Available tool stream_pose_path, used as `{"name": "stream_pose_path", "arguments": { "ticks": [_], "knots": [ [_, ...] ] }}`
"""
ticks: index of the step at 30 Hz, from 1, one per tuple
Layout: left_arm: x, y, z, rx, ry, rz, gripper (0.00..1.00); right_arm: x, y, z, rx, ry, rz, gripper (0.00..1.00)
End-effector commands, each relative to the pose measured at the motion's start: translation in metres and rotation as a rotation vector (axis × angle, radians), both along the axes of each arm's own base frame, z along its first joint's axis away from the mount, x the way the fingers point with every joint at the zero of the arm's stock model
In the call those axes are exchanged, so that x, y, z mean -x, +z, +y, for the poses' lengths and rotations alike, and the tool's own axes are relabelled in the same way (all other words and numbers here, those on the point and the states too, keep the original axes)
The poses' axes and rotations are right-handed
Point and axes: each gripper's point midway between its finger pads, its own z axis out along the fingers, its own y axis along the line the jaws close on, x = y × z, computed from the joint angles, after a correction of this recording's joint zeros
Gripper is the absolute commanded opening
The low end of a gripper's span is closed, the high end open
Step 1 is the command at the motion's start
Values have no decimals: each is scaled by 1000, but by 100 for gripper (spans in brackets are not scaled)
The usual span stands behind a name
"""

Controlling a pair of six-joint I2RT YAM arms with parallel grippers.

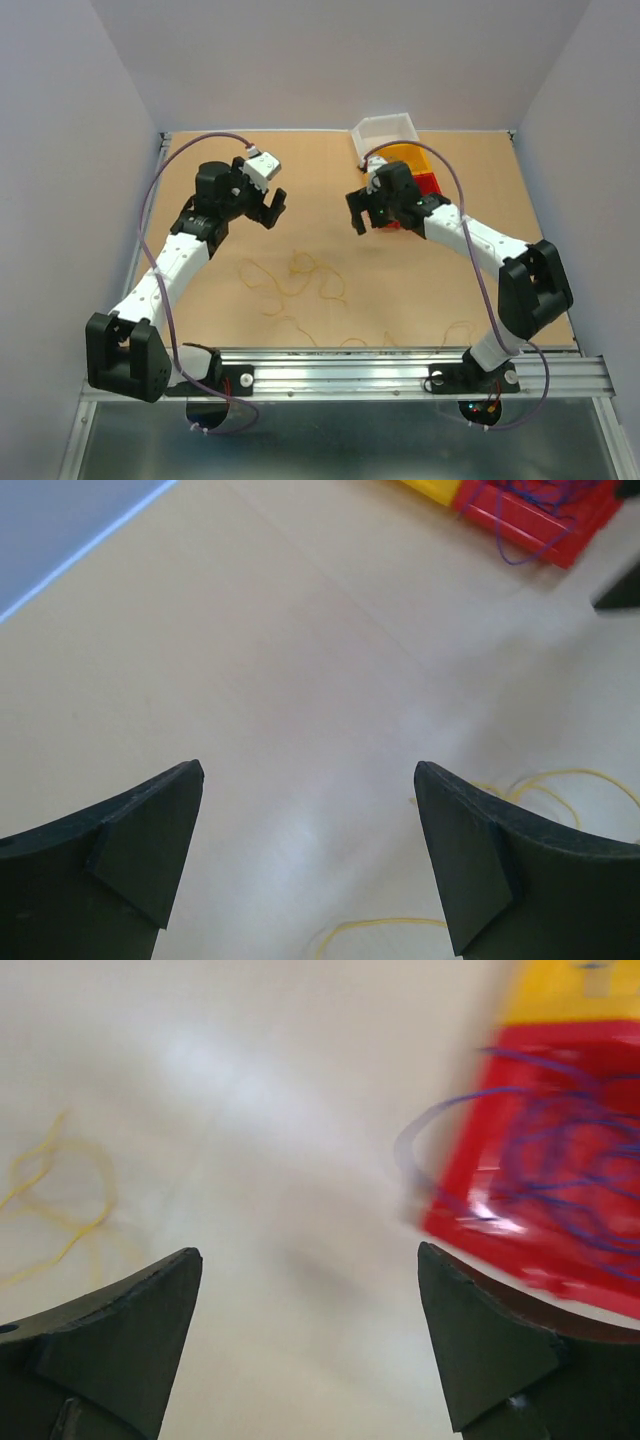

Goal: Untangle the cables

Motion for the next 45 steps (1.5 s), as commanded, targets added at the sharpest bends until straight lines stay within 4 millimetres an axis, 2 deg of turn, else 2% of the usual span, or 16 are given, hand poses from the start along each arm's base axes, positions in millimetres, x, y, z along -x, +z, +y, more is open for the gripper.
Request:
{"name": "stream_pose_path", "arguments": {
  "ticks": [1, 2, 4, 8, 21, 24, 28, 29, 30, 32, 33, 34, 35, 36, 39, 45],
  "knots": [
    [-17, 32, 35, 72, 138, -123, 99, 54, -7, 64, -32, 309, -39, 95],
    [-19, 33, 39, 88, 156, -126, 99, 68, -11, 79, -26, 363, -37, 95],
    [-23, 35, 53, 113, 190, -133, 99, 81, -22, 92, 5, 412, -27, 95],
    [-26, 37, 67, 144, 218, -142, 99, 81, -35, 105, 22, 437, -6, 95],
    [-28, 35, 69, 158, 210, -135, 99, 81, -71, 143, 78, 511, 54, 92],
    [-28, 35, 69, 160, 209, -135, 99, 85, -84, 147, 105, 527, 86, 86],
    [-29, 34, 68, 162, 204, -131, 99, 84, -96, 138, 187, 496, 106, 62],
    [-28, 34, 67, 162, 197, -131, 99, 83, -89, 137, 185, 489, 89, 41],
    [-27, 33, 64, 166, 173, -127, 99, 82, -84, 136, 184, 485, 77, 30],
    [-23, 31, 57, 167, 127, -121, 99, 82, -71, 134, 160, 478, 38, 14],
    [-21, 30, 53, 172, 102, -114, 99, 83, -49, 135, 120, 478, -8, 10],
    [-20, 29, 52, 170, 93, -115, 99, 82, -35, 140, 76, 478, -52, 6],
    [-19, 29, 51, 171, 85, -113, 99, 87, -36, 134, 64, 479, -60, 3],
    [-17, 30, 47, 176, 58, -113, 99, 90, -9, 133, 16, 477, -120, 2],
    [-7, 28, 35, 191, -29, -105, 99, 100, 27, 131, -90, 487, -218, 1],
    [16, 20, 4, 182, -188, -110, 99, 104, 55, 109, -152, 400, -319, 1]
  ]
}}
